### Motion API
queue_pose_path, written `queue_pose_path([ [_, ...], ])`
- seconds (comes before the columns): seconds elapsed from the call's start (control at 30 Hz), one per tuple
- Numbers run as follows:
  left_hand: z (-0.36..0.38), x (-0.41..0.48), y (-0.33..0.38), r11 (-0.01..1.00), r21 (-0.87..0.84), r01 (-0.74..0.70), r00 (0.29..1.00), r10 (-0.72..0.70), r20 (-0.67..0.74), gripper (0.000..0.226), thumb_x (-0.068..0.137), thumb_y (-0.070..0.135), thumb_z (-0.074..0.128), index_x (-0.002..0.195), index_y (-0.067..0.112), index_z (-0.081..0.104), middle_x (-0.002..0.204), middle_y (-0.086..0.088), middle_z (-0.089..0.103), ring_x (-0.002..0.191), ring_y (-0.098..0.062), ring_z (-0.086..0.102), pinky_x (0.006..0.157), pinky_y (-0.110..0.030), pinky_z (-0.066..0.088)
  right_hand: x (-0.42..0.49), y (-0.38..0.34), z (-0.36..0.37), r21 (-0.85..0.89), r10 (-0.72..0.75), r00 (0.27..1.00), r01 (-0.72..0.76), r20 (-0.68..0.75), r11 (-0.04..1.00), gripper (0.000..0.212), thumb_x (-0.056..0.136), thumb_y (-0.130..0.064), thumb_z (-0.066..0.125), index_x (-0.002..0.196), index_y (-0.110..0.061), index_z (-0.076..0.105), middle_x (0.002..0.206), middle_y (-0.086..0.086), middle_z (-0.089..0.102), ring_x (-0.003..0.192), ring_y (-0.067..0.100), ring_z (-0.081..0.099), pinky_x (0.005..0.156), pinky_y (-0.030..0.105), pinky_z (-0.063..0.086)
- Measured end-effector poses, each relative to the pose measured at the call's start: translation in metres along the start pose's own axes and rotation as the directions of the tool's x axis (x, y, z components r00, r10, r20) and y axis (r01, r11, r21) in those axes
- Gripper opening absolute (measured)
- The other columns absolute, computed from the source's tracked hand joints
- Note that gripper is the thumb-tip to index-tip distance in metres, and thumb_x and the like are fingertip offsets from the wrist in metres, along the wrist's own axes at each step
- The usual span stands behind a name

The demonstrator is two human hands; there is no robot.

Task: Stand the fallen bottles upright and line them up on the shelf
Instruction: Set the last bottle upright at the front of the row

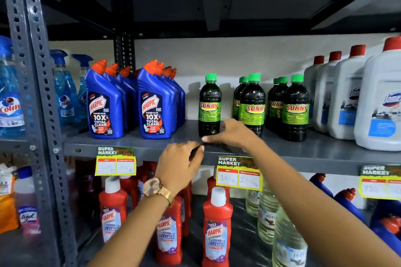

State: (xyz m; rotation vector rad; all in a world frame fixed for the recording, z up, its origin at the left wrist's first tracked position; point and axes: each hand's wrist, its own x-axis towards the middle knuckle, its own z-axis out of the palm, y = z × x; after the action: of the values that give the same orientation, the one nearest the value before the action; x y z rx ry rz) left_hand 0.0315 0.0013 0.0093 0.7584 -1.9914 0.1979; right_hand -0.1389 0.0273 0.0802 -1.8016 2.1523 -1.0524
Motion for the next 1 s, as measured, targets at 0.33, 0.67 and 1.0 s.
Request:
queue_pose_path([
  [0.33, 0.026, 0.107, -0.005, 0.716, -0.257, 0.650, 0.709, -0.449, 0.543, 0.128, 0.066, 0.033, 0.086, 0.147, 0.006, -0.008, 0.135, -0.014, 0.045, 0.092, -0.020, 0.057, 0.062, -0.027, 0.055, -0.017, 0.054, -0.062, 0.269, 0.224, 0.971, -0.195, -0.081, 0.943, 0.133, 0.066, -0.031, 0.088, 0.150, 0.006, -0.008, 0.158, 0.020, 0.025, 0.142, 0.032, 0.032, 0.113, 0.036, 0.031],
  [0.67, 0.058, 0.108, -0.026, 0.785, -0.201, 0.586, 0.755, -0.438, 0.488, 0.074, 0.059, 0.040, 0.088, 0.120, 0.016, 0.054, 0.120, -0.007, 0.063, 0.105, -0.024, 0.059, 0.092, -0.035, 0.047, 0.012, 0.068, -0.038, -0.018, 0.217, 0.962, -0.223, -0.164, 0.975, 0.087, 0.069, -0.040, 0.083, 0.129, 0.005, 0.040, 0.129, 0.023, 0.056, 0.120, 0.037, 0.054, 0.098, 0.040, 0.046],
  [1.0, 0.057, 0.105, -0.023, 0.818, -0.185, 0.545, 0.787, -0.423, 0.448, 0.057, 0.070, 0.030, 0.083, 0.116, 0.012, 0.054, 0.119, -0.010, 0.063, 0.101, -0.026, 0.058, 0.092, -0.037, 0.047, 0.011, 0.069, -0.035, -0.097, 0.202, 0.963, -0.222, -0.177, 0.970, 0.088, 0.072, -0.044, 0.080, 0.132, 0.004, 0.037, 0.131, 0.022, 0.056, 0.122, 0.038, 0.054, 0.102, 0.047, 0.046],
])
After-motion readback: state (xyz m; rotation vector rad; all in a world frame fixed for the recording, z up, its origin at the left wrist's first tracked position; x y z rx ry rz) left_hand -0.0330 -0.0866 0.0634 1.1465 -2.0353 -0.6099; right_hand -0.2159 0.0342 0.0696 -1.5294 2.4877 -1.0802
